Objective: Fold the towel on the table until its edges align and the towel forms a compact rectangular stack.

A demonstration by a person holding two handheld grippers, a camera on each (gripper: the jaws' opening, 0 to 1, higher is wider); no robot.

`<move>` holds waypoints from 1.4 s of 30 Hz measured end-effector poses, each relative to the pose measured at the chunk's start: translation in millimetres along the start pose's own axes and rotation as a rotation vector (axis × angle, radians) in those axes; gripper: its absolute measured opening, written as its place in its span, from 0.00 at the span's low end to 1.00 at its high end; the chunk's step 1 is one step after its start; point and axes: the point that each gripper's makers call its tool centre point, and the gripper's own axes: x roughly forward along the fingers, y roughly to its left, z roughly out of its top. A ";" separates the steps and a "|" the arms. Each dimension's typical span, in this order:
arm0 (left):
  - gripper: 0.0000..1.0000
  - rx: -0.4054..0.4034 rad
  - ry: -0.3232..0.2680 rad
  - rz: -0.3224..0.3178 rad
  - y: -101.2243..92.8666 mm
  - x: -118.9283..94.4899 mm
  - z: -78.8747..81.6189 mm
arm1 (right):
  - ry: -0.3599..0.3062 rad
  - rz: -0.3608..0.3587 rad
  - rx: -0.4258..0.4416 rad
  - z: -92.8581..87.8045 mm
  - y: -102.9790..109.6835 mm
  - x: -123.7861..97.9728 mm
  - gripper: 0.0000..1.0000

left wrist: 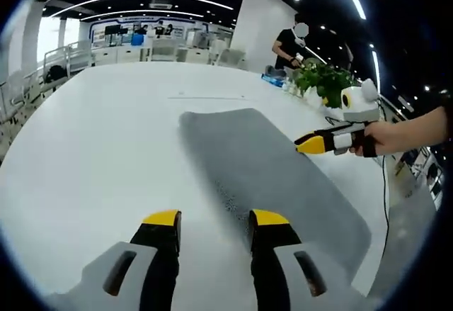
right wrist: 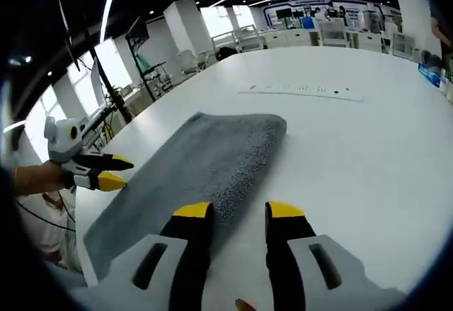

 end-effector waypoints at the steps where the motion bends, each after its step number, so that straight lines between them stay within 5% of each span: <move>1: 0.37 0.005 0.005 0.000 -1.2 1.9 -0.2 | 0.001 0.000 -0.001 -0.7 0.2 0.0 0.26; 6: 0.30 0.030 0.061 0.008 -3.2 7.9 -9.3 | 0.012 0.008 -0.024 -9.3 6.3 0.6 0.20; 18: 0.07 0.062 0.063 -0.036 -21.0 16.3 -10.1 | -0.002 0.003 -0.008 -15.8 8.7 5.1 0.11; 26: 0.06 -0.011 0.049 -0.040 -22.7 21.3 -8.3 | -0.021 -0.010 -0.010 -18.9 3.0 -1.0 0.09; 42: 0.04 0.036 0.057 -0.016 -61.4 33.6 -8.3 | -0.009 -0.058 -0.024 -35.5 -17.5 -31.4 0.09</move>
